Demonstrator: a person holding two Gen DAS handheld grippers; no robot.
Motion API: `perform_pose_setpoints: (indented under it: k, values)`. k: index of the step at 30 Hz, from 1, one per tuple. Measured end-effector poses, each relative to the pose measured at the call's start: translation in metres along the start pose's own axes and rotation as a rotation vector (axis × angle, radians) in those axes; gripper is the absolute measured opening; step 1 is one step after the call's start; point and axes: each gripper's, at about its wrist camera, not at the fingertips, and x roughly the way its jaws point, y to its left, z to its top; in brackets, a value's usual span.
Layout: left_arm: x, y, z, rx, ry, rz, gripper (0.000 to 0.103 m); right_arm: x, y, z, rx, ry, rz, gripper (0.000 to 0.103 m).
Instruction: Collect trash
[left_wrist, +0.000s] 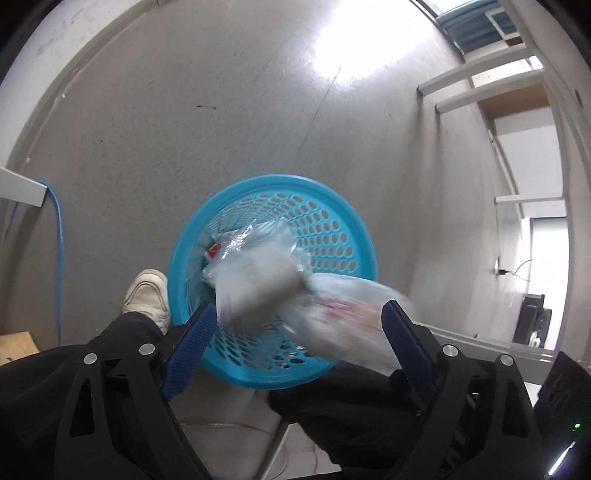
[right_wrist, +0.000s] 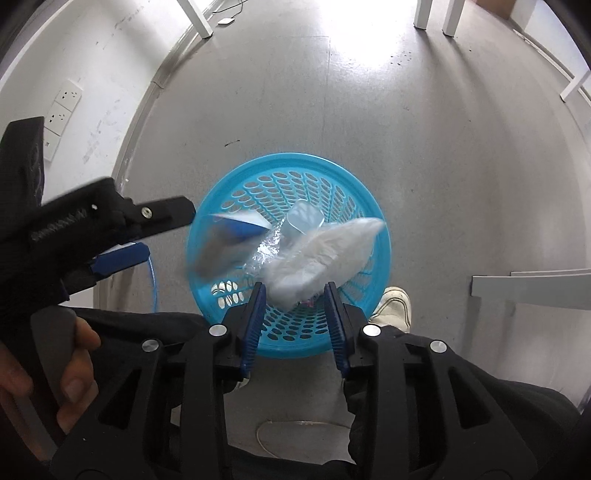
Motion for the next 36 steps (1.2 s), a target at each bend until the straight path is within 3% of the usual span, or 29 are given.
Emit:
perform_pose_setpoints:
  k: [6,14,18,22,28,36]
  values:
    - [-0.027,0.005,-0.017,0.013,-0.033,-0.011,0.089,-0.02,0.007,-0.011,-0.046,-0.029,0.015,0.04]
    - [-0.078,-0.016,-0.051,0.207,-0.167,0.134,0.089,-0.066,0.015,-0.035,-0.108,-0.102,0.023,0.048]
    - [-0.097,-0.022,-0.07,0.284,-0.19,0.175,0.09,-0.091,0.016,-0.051,-0.143,-0.136,0.005,0.053]
    - [-0.116,-0.022,-0.088,0.344,-0.195,0.176,0.096,-0.114,0.014,-0.064,-0.161,-0.157,0.017,0.074]
    - [-0.143,-0.021,-0.113,0.399,-0.221,0.147,0.097,-0.142,0.008,-0.086,-0.182,-0.194,0.066,0.094]
    - [-0.146,-0.031,-0.123,0.442,-0.228,0.166,0.097,-0.147,0.01,-0.087,-0.182,-0.189,0.096,0.094]
